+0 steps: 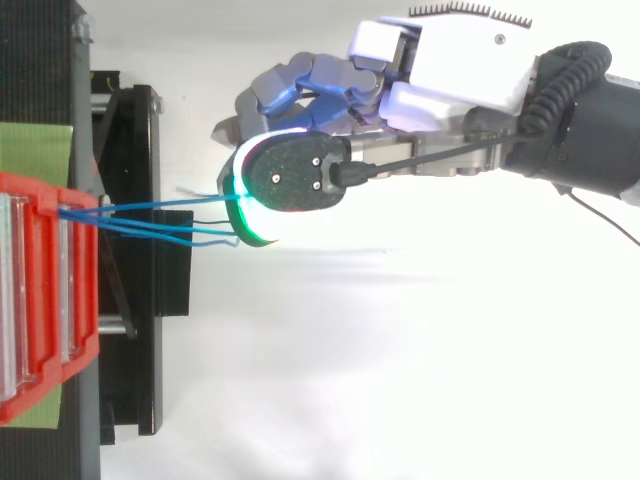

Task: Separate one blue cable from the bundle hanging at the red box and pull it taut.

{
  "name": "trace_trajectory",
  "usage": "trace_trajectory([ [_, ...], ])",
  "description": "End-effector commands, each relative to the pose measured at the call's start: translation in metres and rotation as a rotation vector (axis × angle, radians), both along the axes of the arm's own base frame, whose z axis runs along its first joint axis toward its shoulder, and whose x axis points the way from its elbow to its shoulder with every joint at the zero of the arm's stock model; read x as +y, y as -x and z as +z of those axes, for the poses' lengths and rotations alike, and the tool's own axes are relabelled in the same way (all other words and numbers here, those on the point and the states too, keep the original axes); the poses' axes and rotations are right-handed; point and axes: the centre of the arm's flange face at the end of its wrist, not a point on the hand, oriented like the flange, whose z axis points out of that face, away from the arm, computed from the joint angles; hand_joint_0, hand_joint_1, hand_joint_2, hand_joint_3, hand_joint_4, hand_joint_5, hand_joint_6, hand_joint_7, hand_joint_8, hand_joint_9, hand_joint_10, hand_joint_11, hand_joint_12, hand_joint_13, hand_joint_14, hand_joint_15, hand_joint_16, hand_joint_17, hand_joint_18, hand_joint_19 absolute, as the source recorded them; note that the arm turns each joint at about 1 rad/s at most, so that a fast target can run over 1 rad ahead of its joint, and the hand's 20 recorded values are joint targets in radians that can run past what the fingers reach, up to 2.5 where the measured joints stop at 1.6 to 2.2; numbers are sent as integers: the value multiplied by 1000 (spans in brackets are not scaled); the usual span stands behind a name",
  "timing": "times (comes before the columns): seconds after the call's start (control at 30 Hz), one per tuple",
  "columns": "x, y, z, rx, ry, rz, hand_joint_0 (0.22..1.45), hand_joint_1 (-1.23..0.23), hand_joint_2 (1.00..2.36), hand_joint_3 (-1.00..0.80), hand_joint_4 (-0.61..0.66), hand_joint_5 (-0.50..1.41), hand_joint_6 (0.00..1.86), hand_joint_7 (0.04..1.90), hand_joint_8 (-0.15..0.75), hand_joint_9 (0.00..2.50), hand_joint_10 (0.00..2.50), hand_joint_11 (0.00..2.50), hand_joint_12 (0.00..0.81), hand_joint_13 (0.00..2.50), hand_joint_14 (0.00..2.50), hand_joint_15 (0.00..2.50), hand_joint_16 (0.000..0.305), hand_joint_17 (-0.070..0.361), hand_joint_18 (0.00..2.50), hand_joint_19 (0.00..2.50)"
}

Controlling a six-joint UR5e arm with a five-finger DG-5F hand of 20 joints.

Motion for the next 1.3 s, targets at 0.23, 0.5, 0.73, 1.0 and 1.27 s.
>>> trace_trajectory([
  [0.23,0,0,0,0,0,2,577,-721,1020,-216,185,-184,873,1365,266,729,20,576,304,314,4,108,37,83,228,98],
  [0.5,0,0,0,0,0,0,602,-769,1020,-223,148,-196,890,1385,258,710,19,571,305,312,4,102,37,83,223,83],
  [0.73,0,0,0,0,0,0,682,-800,1000,-500,134,-206,898,1312,242,680,20,572,304,310,3,85,37,83,224,54],
  [1.0,0,0,0,0,0,0,675,-797,1000,-500,149,-202,892,1319,244,689,20,563,302,311,4,86,36,82,228,50],
  [1.27,0,0,0,0,0,0,675,-786,1004,-446,102,-200,896,1445,243,694,19,563,300,315,3,78,36,81,233,50],
])
